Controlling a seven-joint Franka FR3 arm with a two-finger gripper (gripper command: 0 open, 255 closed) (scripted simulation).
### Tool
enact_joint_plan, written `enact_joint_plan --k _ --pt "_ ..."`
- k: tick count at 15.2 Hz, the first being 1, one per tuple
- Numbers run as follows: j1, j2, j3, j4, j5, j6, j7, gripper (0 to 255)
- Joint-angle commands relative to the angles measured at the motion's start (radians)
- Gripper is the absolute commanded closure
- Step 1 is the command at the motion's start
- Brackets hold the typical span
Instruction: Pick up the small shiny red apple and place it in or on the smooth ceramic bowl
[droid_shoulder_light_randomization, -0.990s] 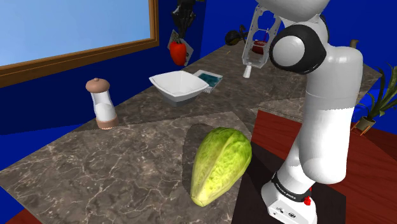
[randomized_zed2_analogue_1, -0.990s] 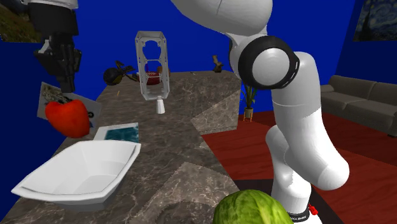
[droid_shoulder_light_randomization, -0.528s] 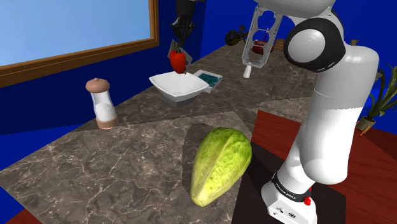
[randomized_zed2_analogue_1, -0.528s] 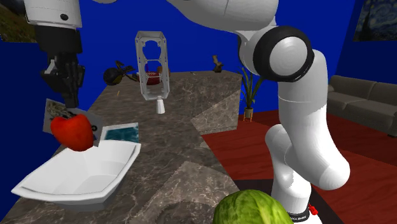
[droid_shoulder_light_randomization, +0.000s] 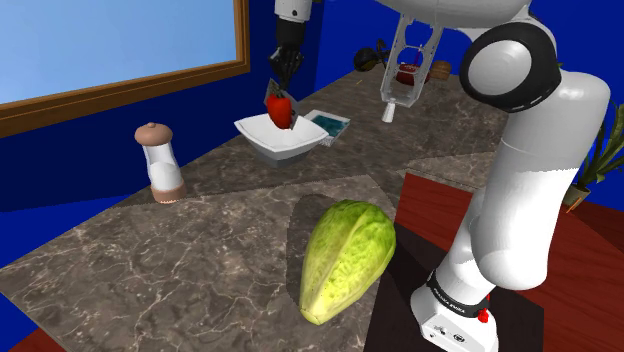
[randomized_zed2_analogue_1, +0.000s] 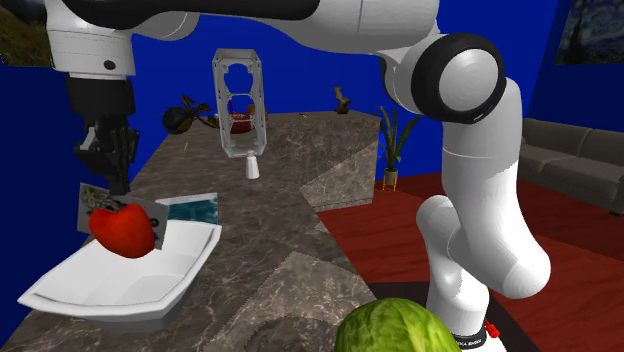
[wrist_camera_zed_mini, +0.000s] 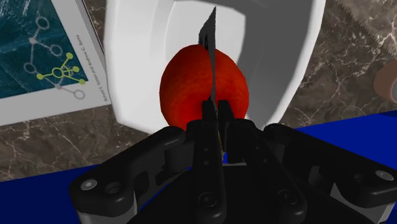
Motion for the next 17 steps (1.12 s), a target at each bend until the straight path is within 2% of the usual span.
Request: enact_joint_plan --k 1,3,10,11,16,17 --pt "0.003 -0.012 0.001 -0.042 -0.003 0.031 0.001 255" --pt "0.005 -0.020 0.001 -0.078 -0.005 0.060 0.001 255" --pt "0.005 -0.020 0.001 -0.078 -0.005 0.060 0.001 255" --pt "0.005 -0.020 0.001 -0.078 -0.005 0.060 0.001 0" --pt "0.005 -0.020 0.001 -0.078 -0.005 0.060 0.001 0" --pt "0.002 -0.013 0.000 -0.035 -0.003 0.023 0.001 0"
